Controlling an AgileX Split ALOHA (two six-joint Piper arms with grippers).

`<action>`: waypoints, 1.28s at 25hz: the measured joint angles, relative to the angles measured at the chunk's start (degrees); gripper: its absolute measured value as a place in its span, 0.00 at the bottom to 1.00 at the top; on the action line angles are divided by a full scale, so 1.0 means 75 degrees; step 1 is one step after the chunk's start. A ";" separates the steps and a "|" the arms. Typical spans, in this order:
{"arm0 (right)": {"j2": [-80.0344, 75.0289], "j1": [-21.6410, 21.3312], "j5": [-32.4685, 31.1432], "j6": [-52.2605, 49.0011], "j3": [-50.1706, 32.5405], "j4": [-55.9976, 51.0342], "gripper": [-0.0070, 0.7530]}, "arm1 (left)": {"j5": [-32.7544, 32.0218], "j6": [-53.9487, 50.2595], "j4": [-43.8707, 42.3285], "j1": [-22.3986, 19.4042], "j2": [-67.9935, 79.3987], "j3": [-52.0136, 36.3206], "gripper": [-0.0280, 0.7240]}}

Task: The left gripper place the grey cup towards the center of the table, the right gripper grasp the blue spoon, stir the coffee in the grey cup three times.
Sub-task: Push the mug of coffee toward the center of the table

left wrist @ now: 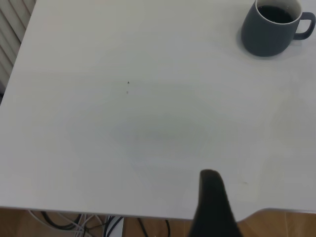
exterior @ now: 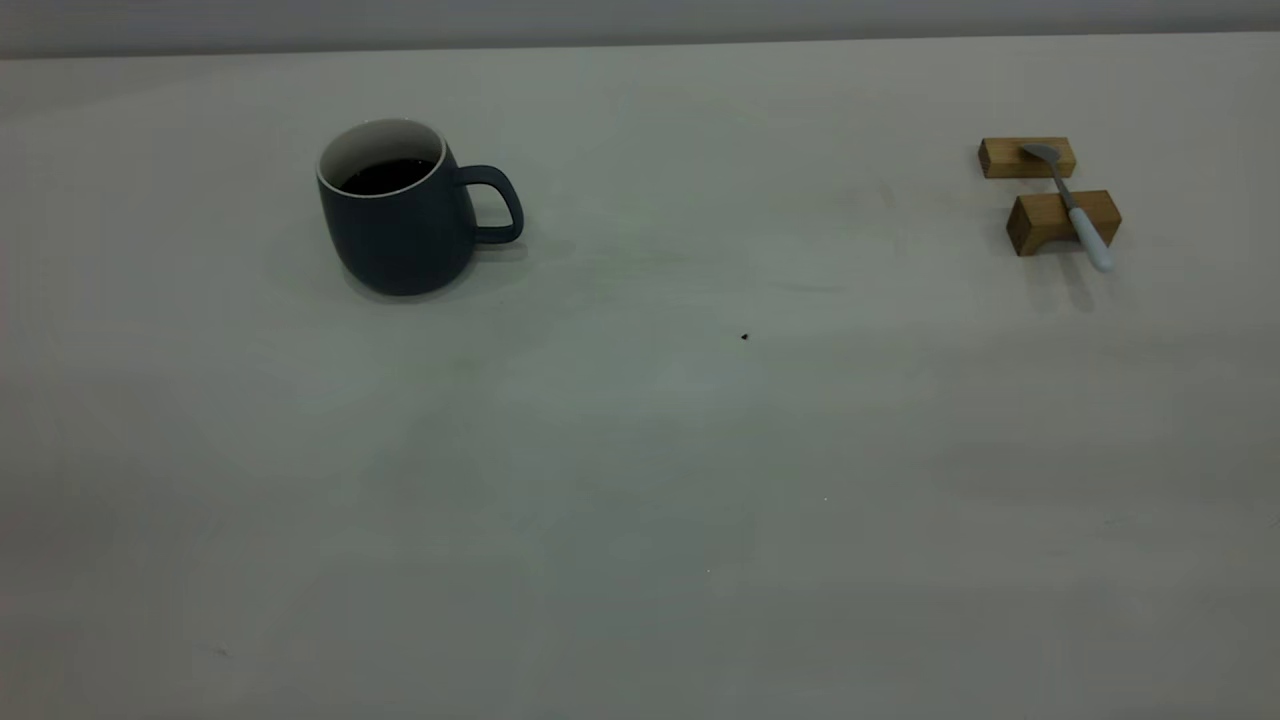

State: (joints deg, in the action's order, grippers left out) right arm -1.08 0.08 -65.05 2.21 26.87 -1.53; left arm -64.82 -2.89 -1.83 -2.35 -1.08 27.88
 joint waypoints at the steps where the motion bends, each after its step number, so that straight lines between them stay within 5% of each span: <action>1: 0.0000 0.0000 0.0000 0.0000 0.0000 0.0000 0.32 | 0.0000 0.0000 0.0000 0.0000 0.0000 0.0000 0.82; 32: 0.0000 0.0000 0.0000 0.0000 0.0000 0.0000 0.32 | -0.0046 -0.0102 0.0100 0.0000 0.0806 0.0161 0.82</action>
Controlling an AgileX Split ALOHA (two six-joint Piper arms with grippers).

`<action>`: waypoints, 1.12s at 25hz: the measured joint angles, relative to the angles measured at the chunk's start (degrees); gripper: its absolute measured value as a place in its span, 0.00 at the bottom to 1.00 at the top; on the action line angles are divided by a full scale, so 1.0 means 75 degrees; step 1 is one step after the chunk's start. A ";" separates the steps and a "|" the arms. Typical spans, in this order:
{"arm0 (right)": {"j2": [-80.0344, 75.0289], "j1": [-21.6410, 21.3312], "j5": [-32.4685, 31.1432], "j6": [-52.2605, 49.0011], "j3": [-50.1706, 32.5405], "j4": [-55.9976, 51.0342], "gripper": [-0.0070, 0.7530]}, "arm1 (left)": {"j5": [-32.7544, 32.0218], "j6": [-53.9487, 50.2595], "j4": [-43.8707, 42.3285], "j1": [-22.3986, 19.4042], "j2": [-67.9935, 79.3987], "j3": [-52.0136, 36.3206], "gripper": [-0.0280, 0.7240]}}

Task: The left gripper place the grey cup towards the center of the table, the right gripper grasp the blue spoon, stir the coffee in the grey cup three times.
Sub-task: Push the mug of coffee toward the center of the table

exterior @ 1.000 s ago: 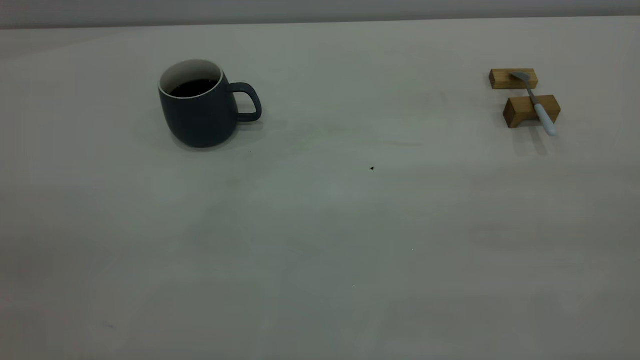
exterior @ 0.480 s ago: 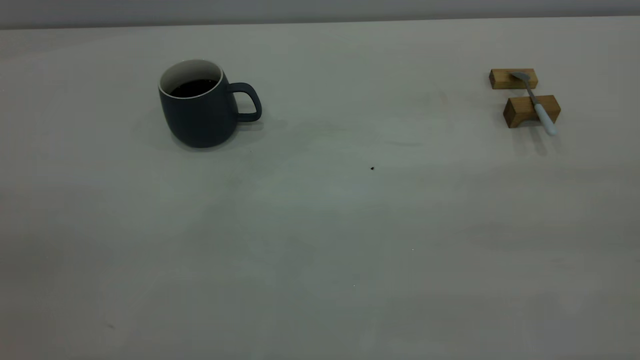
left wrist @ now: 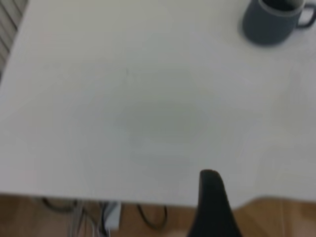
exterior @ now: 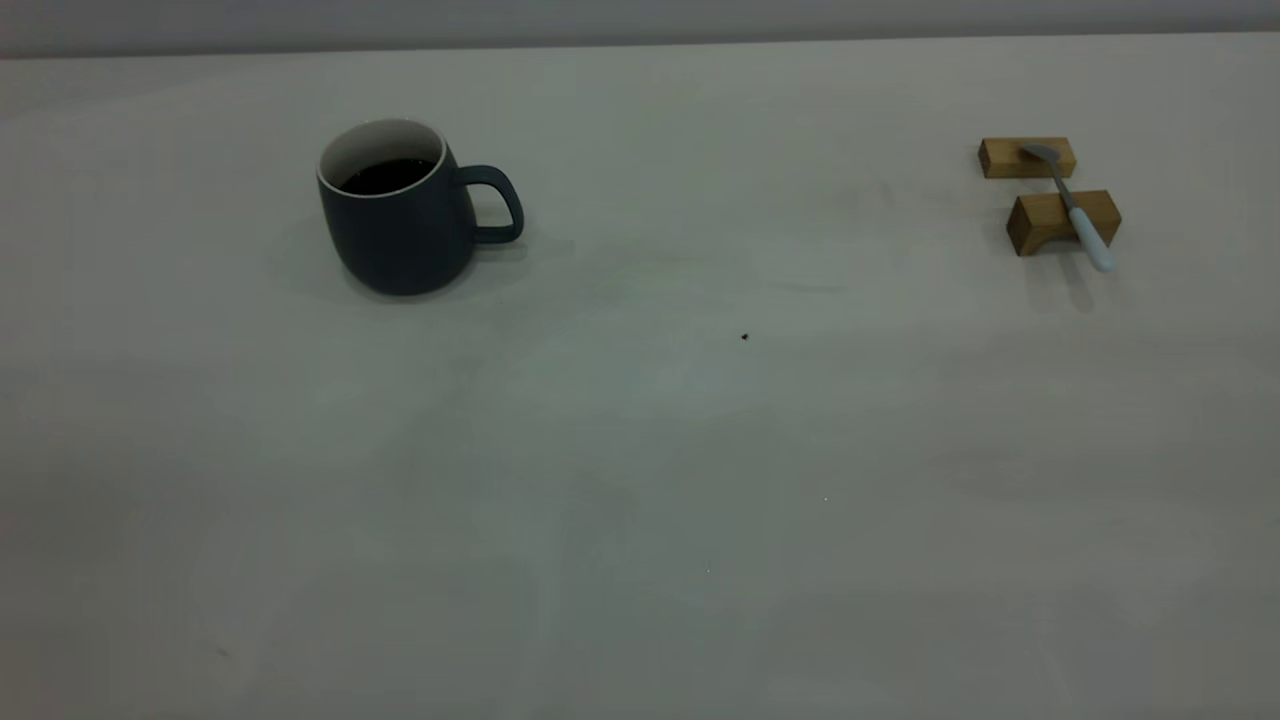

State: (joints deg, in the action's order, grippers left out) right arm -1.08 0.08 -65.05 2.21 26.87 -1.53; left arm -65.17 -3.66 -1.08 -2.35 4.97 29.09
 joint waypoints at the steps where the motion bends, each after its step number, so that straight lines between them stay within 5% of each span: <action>1: 0.0000 0.0000 0.0000 0.0000 0.0000 0.0000 0.32 | 0.0009 -0.0014 0.0066 0.0000 0.0396 0.0106 0.82; 8: 0.0000 0.0000 0.0000 0.0000 0.0000 0.0000 0.32 | 0.1100 0.0488 0.0193 0.0000 0.3845 0.0859 0.82; 17: 0.0000 0.0000 0.0000 0.0000 0.0000 0.0000 0.32 | 0.3539 0.1329 0.0193 0.0000 0.8865 0.2192 0.82; 23: 0.0000 0.0000 0.0000 0.0000 0.0000 0.0000 0.32 | 0.3819 0.2681 0.0329 0.0000 1.2411 0.4269 0.82; 28: 0.0000 0.0000 0.0000 0.0000 0.0000 0.0000 0.32 | 0.3307 0.5109 0.1121 0.0000 1.4763 0.6303 0.82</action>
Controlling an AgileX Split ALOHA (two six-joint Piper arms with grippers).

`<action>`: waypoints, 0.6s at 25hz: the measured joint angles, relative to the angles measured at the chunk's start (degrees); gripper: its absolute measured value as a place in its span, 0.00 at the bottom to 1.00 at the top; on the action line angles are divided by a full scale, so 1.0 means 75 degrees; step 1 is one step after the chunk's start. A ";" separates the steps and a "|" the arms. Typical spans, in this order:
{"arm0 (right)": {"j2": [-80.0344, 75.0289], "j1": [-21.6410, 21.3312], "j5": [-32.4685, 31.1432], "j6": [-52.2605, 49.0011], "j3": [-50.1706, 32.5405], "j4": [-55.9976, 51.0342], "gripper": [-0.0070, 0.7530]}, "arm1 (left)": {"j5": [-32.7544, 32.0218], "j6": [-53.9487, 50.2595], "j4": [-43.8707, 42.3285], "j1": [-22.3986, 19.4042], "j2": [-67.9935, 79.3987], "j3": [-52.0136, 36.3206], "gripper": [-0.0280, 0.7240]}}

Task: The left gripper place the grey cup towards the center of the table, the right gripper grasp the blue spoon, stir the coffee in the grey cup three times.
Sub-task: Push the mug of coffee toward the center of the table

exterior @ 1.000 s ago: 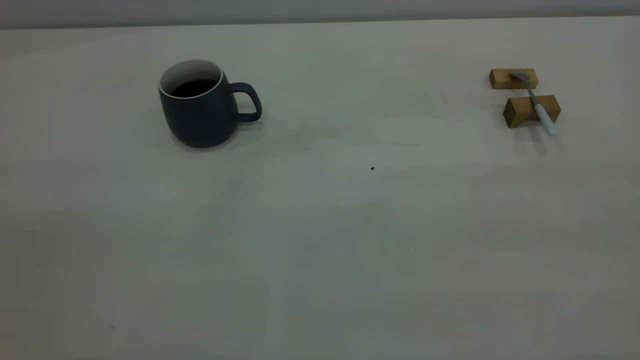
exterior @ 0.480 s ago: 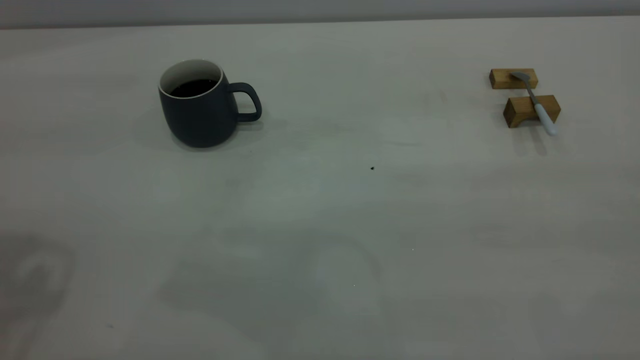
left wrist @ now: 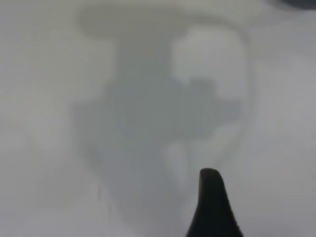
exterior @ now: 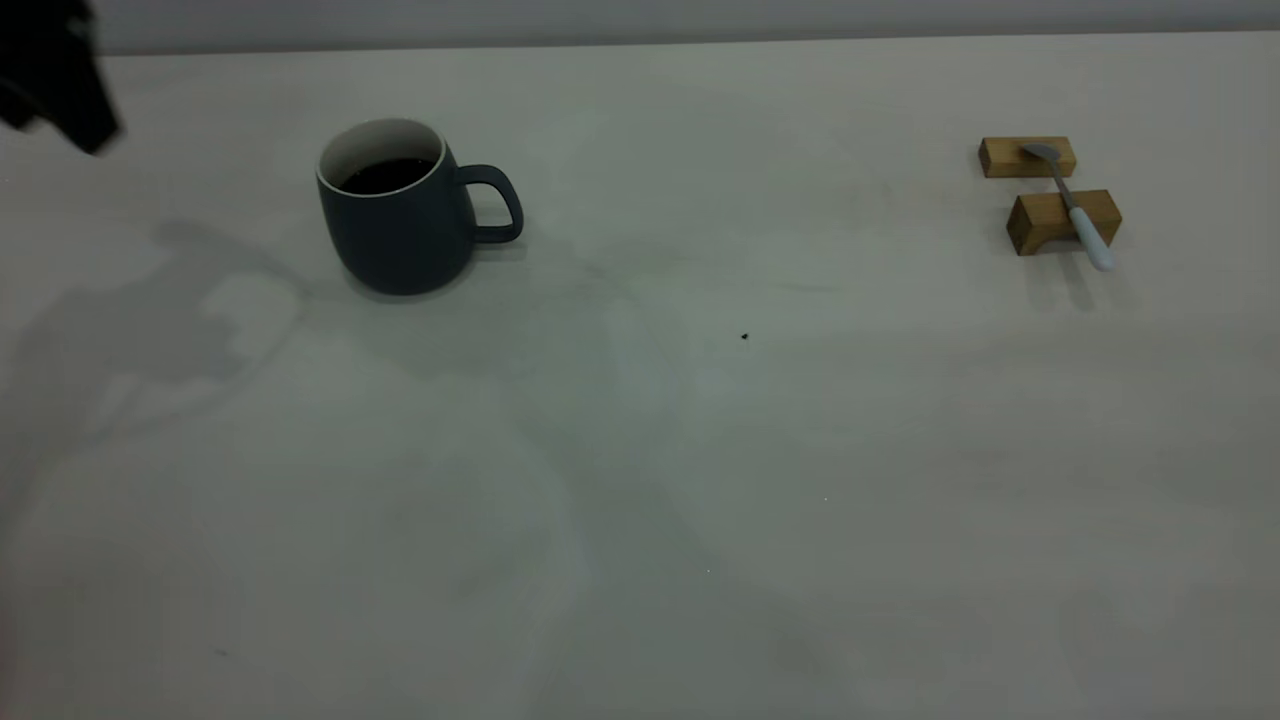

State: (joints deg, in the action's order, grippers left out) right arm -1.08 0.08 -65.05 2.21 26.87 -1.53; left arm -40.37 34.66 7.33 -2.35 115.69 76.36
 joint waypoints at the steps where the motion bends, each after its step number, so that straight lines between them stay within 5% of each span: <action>1: 0.0000 0.0000 0.0000 0.0000 0.0000 0.0000 0.32 | -0.0118 0.0590 0.0239 0.0000 0.0416 0.0372 0.82; 8: 0.0000 0.0000 0.0000 0.0000 0.0000 0.0000 0.32 | -0.0594 0.3169 0.0634 0.0000 0.2626 0.2438 0.82; 15: 0.0000 0.0000 0.0000 0.0000 0.0000 0.0000 0.32 | 0.0070 0.5840 0.0751 0.0203 0.3397 0.3207 0.82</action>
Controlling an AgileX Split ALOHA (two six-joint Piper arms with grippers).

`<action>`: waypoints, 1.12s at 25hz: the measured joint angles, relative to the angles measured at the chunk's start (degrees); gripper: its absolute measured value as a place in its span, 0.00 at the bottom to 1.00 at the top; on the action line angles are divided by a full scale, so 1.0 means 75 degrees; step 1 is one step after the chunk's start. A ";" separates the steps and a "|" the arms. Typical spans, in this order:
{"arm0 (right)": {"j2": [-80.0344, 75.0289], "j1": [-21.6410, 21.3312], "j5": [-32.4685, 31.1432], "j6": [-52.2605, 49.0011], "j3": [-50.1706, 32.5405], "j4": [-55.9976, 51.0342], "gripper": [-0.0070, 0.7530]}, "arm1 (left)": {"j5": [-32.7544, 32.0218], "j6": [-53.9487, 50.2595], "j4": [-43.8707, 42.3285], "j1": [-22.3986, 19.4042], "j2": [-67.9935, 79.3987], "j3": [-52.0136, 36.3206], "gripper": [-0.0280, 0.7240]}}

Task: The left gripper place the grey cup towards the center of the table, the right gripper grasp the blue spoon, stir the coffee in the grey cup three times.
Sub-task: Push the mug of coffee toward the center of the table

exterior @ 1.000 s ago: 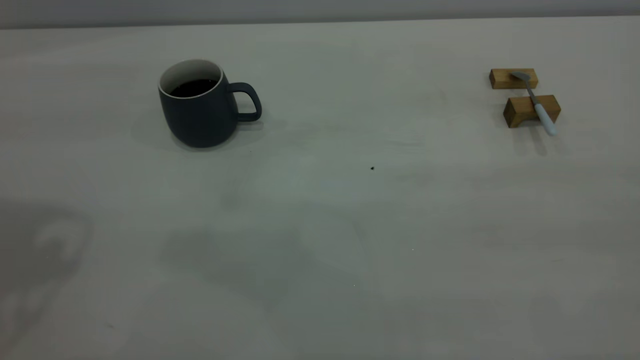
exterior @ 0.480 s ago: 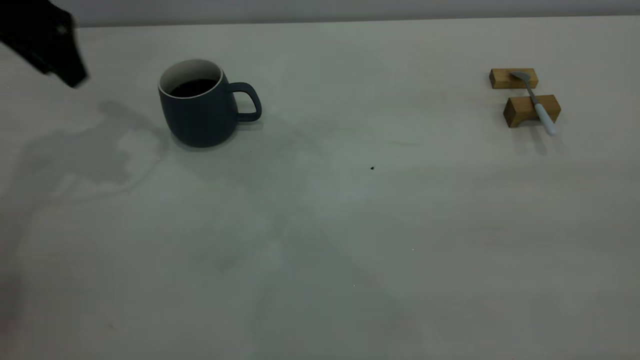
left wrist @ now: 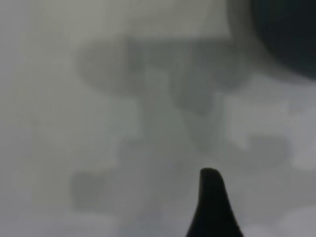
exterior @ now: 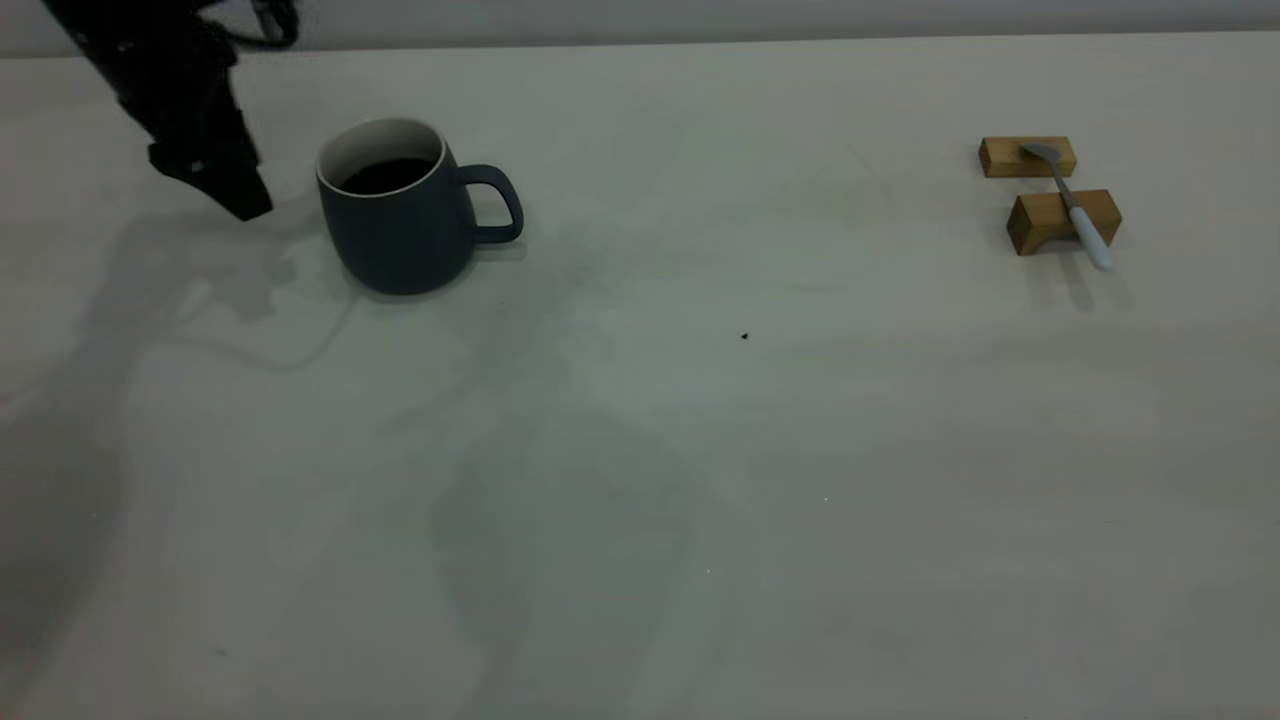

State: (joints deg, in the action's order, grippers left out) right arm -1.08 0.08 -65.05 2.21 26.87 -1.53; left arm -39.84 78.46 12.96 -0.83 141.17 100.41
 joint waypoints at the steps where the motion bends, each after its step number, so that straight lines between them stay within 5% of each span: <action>1: 0.0000 0.0000 0.0000 0.0000 0.0000 0.0000 0.32 | 0.0068 0.0517 0.0102 0.0037 0.0033 0.0007 0.82; 10: 0.0000 0.0000 0.0000 0.0000 0.0000 0.0000 0.32 | 0.0058 0.3680 0.2045 0.0120 0.0289 0.0007 0.82; 16: 0.0000 0.0000 0.0000 0.0000 0.0000 0.0000 0.32 | -0.0018 0.3917 0.2244 0.0396 0.0321 0.0007 0.82; 28: 0.0000 0.0000 0.0000 0.0000 0.0000 0.0000 0.32 | 0.0708 0.3866 0.2574 0.1865 0.0366 0.0007 0.82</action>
State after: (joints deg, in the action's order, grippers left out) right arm -1.08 0.08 -65.05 2.21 26.87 -1.53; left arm -34.53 107.45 32.26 13.17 143.92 100.46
